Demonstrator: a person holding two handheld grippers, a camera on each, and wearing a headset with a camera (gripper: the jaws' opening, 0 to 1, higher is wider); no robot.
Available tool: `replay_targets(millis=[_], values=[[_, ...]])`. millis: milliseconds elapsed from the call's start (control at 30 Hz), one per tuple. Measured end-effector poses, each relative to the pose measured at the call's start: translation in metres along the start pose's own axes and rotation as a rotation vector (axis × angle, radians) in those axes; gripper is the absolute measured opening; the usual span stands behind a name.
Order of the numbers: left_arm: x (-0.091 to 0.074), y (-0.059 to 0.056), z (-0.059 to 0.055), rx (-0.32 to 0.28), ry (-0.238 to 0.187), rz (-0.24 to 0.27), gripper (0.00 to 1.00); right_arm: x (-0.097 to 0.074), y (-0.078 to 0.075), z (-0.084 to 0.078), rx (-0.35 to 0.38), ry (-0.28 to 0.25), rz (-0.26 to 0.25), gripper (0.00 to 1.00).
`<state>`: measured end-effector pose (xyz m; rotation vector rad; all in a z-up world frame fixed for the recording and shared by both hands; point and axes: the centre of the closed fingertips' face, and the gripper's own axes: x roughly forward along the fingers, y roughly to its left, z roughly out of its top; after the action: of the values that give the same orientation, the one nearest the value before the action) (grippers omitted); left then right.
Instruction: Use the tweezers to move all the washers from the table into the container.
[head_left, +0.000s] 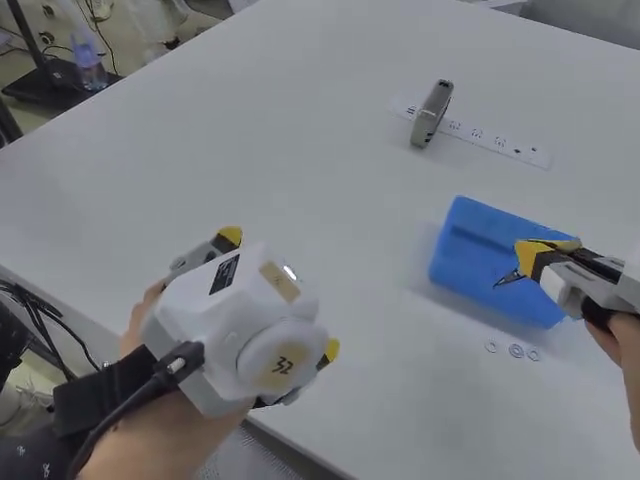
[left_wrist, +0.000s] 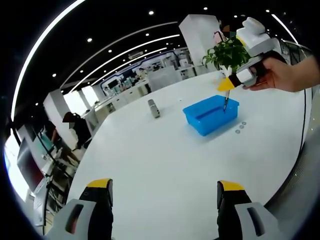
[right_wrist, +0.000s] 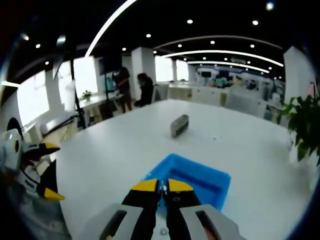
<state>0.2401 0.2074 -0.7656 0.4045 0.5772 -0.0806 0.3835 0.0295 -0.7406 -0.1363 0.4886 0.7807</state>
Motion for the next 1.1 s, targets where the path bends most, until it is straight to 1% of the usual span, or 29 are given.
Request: replay_targets(millis=[67,167,300,467,800,1100], values=[[0.000,0.000,0.001,0.000,-0.007,-0.001,0.88,0.001,0.000,-0.004,-0.004,0.010,0.004,0.02],[0.000,-0.001,0.001,0.005,-0.006,-0.003,0.88,-0.001,0.003,-0.010,-0.010,0.023,0.005,0.02],[0.000,-0.001,0.001,0.003,-0.004,-0.003,0.88,-0.001,0.001,-0.022,-0.019,0.047,0.004,0.02],[0.001,-0.002,0.000,0.009,-0.002,-0.007,0.88,0.000,-0.002,-0.031,-0.018,0.059,-0.003,0.02],[0.001,-0.002,-0.001,0.013,0.004,-0.007,0.88,0.001,-0.006,-0.055,-0.016,0.110,-0.015,0.02],[0.001,-0.002,-0.001,0.013,0.008,-0.006,0.88,0.003,-0.007,-0.063,-0.026,0.136,-0.017,0.02]])
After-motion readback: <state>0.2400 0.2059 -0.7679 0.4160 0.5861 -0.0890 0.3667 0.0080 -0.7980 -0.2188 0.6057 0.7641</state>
